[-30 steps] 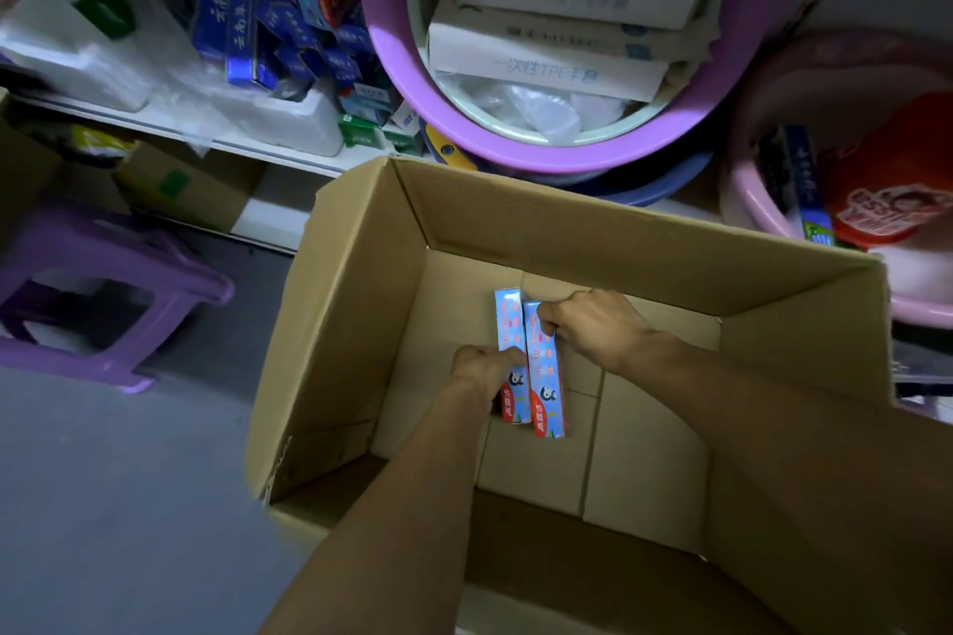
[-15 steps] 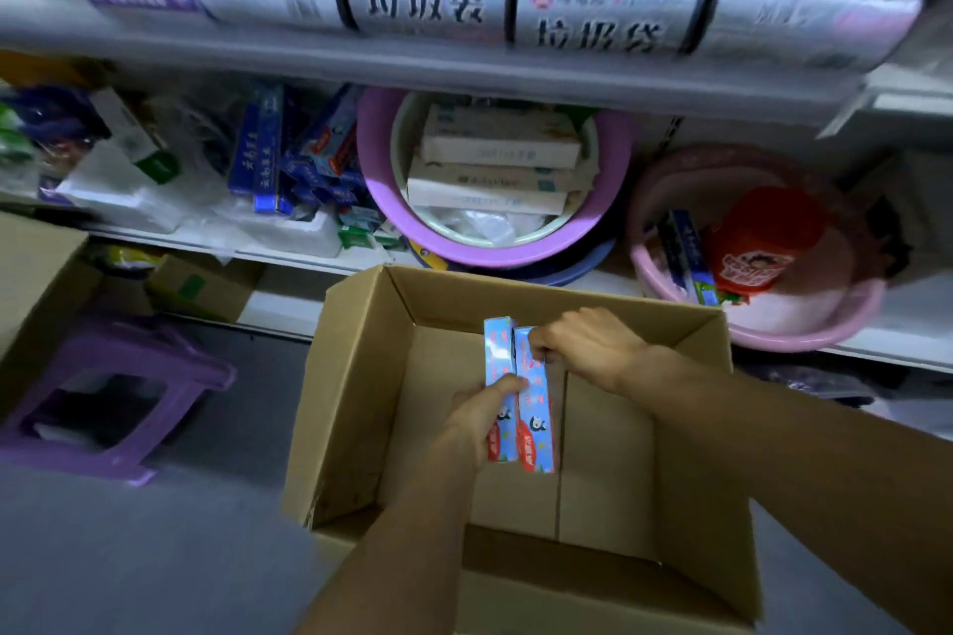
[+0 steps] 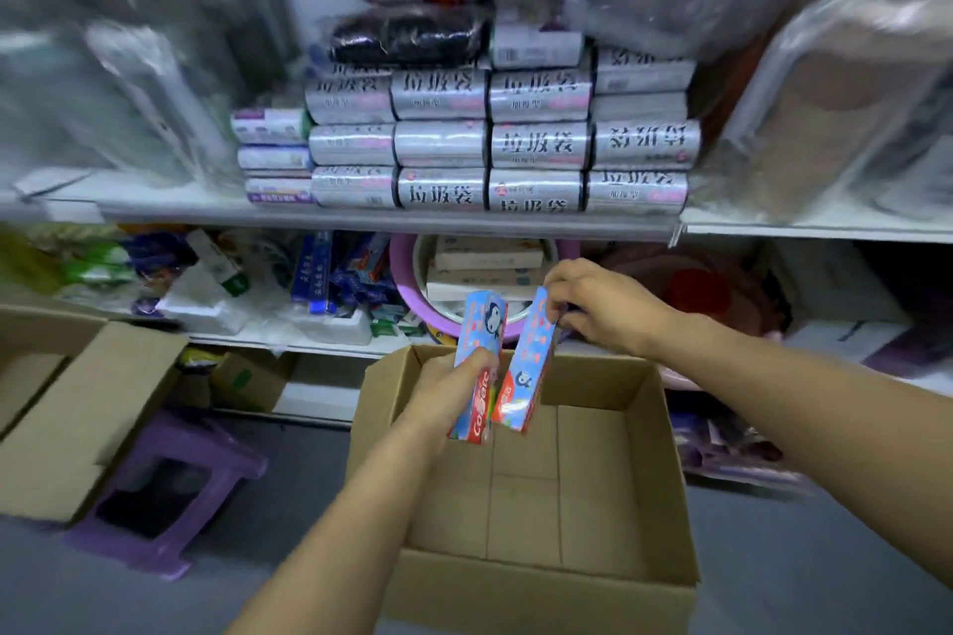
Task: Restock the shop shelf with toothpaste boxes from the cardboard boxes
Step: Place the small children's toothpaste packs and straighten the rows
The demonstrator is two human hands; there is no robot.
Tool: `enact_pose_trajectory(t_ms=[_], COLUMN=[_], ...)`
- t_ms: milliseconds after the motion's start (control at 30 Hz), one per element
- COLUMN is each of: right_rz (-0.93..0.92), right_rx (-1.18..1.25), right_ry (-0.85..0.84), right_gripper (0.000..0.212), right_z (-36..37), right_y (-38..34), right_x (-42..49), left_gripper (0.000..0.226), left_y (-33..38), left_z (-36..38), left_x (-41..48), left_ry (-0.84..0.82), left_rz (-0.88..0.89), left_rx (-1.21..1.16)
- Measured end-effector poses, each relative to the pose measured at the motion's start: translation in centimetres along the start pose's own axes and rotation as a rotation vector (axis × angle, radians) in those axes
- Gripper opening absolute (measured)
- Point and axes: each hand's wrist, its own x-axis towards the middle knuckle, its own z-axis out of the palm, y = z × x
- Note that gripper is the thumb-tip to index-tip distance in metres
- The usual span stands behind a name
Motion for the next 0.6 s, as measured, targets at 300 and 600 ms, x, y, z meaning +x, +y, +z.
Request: enact_pose_trajectory(t_ms=[300, 600], right_rz=[0.155, 0.230], right_rx=[0.054, 0.093], right_ry=[0.323, 0.662], right_gripper=[0.011, 0.023], right_z=[-12.7, -24.0], right_y=[-2.4, -2.8], right_x=[-3.6, -7.7], left_gripper=[0.020, 0.027], left_y=[9.7, 19.8], left_z=[-2.4, -1.1], left_x=[-7.1, -12.4], left_ry=[-0.033, -0.063], left_rz=[0.276, 0.566], left_rx=[0.068, 0.111])
